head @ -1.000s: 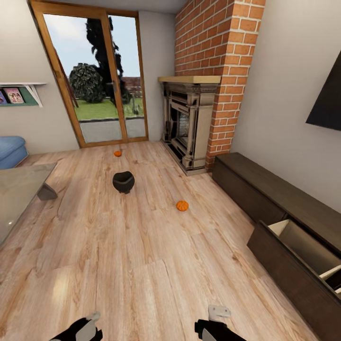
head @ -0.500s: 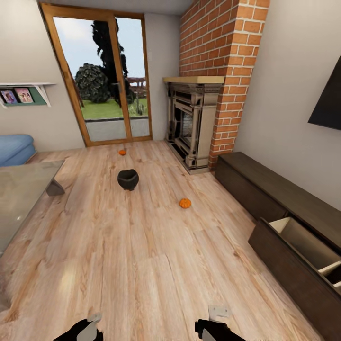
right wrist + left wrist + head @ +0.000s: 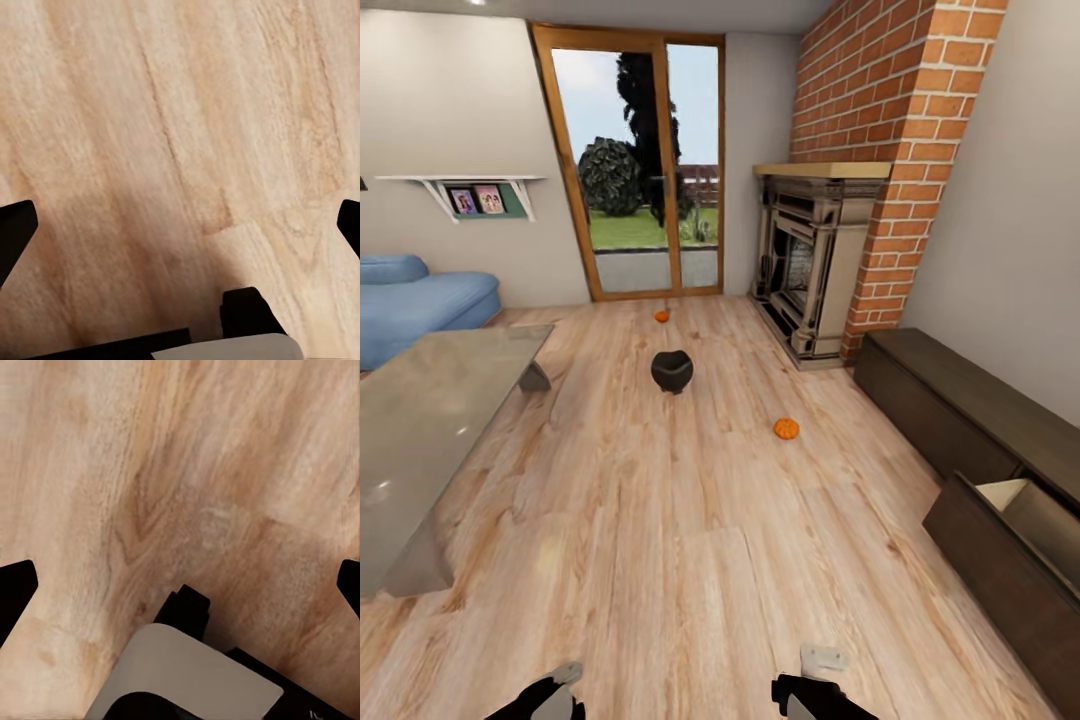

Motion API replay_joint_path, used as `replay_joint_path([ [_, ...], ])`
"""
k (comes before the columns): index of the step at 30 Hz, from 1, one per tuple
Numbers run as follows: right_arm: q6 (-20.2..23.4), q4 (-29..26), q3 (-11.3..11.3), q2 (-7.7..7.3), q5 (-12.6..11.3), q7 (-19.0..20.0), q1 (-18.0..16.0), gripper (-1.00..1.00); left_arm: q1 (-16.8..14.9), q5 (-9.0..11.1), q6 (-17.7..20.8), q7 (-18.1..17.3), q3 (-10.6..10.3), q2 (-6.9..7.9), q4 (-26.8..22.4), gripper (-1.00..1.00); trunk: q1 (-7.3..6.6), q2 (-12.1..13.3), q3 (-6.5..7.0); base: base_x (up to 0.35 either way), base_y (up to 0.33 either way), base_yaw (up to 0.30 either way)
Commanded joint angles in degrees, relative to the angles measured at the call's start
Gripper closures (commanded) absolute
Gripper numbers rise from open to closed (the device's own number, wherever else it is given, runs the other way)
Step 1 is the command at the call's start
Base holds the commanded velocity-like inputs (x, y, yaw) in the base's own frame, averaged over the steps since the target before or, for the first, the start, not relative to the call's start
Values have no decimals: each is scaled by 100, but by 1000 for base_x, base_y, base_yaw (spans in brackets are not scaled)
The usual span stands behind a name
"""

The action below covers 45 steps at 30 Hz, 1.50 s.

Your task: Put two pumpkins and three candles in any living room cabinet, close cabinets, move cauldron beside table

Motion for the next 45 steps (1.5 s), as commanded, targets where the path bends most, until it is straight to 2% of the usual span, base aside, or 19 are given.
replay_joint_path([
  [1,0,0,0,0,0,0,0,-100,0,-5,-3,0,0,-8,0,-100,0,0,0,-288,0,282],
  [7,-8,0,0,0,0,0,0,-100,3,-13,-18,0,0,-34,0,-100,0,0,0,-132,0,282],
  [45,-114,0,-9,0,0,9,8,-100,45,-32,-32,0,-1,-47,0,-100,0,0,0,-1,0,282],
])
